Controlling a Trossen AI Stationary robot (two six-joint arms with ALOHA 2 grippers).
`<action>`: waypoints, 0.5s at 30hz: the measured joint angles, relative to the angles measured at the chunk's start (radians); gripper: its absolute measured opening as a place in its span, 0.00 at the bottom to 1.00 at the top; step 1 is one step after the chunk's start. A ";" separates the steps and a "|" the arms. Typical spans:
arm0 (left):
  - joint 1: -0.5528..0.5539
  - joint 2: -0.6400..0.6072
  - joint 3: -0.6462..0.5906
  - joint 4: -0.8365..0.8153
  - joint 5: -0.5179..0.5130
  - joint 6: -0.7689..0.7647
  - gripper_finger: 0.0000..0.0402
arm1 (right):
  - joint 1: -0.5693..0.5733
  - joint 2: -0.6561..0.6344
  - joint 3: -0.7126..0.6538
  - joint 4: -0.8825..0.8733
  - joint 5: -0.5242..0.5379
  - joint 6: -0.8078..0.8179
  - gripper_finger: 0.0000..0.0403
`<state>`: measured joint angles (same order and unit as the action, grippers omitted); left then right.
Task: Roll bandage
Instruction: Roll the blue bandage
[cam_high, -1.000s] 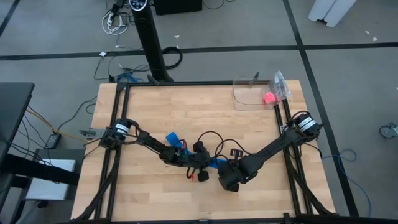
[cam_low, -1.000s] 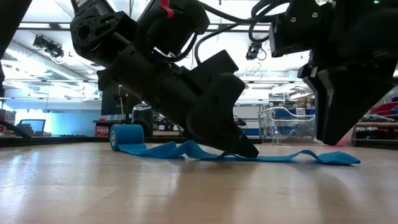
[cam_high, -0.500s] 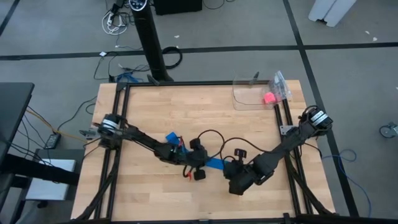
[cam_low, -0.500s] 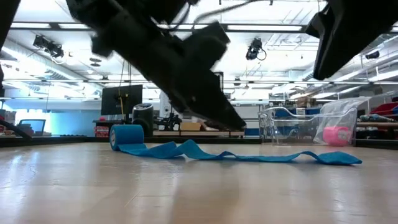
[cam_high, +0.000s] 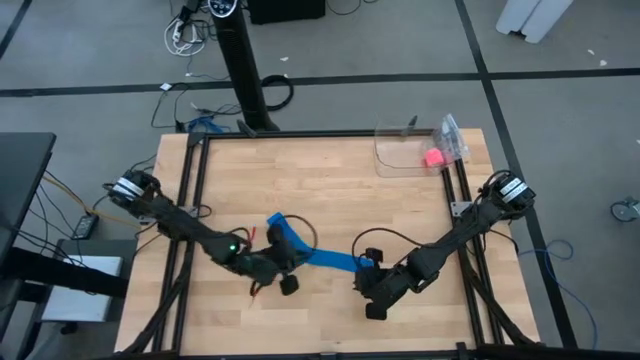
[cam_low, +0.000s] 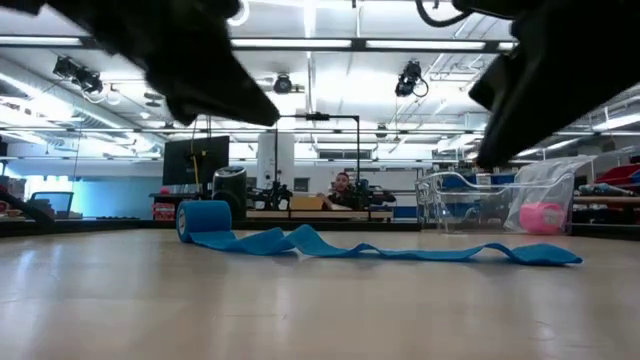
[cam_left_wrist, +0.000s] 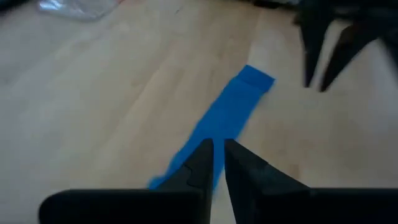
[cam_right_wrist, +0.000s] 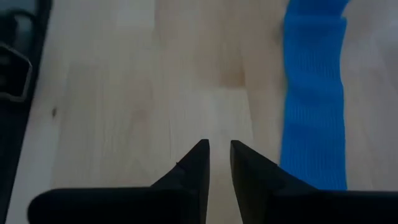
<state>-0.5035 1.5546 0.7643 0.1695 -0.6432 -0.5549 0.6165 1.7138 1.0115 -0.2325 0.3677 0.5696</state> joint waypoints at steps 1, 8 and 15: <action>-0.011 -0.022 -0.046 0.036 -0.002 -0.035 0.10 | -0.005 0.000 -0.007 0.020 0.002 -0.011 0.16; -0.109 -0.140 -0.306 0.136 -0.131 -0.355 0.02 | -0.012 0.000 -0.028 0.093 0.010 -0.058 0.15; -0.168 -0.150 -0.384 -0.001 -0.283 -0.583 0.01 | -0.012 0.000 -0.028 0.104 0.010 -0.058 0.15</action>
<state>-0.6711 1.4047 0.3803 0.1685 -0.9262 -1.1382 0.6048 1.7138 0.9833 -0.1288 0.3779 0.5111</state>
